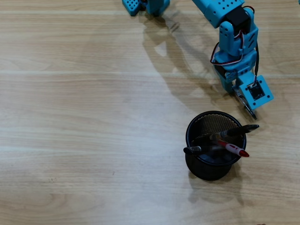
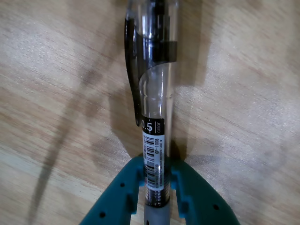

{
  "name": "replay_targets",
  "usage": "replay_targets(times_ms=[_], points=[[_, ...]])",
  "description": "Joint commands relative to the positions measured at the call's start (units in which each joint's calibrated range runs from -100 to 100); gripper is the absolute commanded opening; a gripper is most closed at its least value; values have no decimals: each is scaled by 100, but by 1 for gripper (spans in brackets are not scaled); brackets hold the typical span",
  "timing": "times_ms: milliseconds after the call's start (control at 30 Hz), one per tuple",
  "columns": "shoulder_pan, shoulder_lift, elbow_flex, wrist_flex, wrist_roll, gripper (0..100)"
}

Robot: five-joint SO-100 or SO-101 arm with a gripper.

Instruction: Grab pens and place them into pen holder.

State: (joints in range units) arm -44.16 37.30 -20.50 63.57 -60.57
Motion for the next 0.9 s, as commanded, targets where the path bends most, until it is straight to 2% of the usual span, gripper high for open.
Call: replay_targets(times_ms=[0, 100, 600, 867], points=[[86, -193, -104, 7, 10, 2], [169, -524, -303, 7, 47, 2], [1705, -3420, -466, -111, 1240, 2], [2208, -4006, -294, -1788, 1371, 2]])
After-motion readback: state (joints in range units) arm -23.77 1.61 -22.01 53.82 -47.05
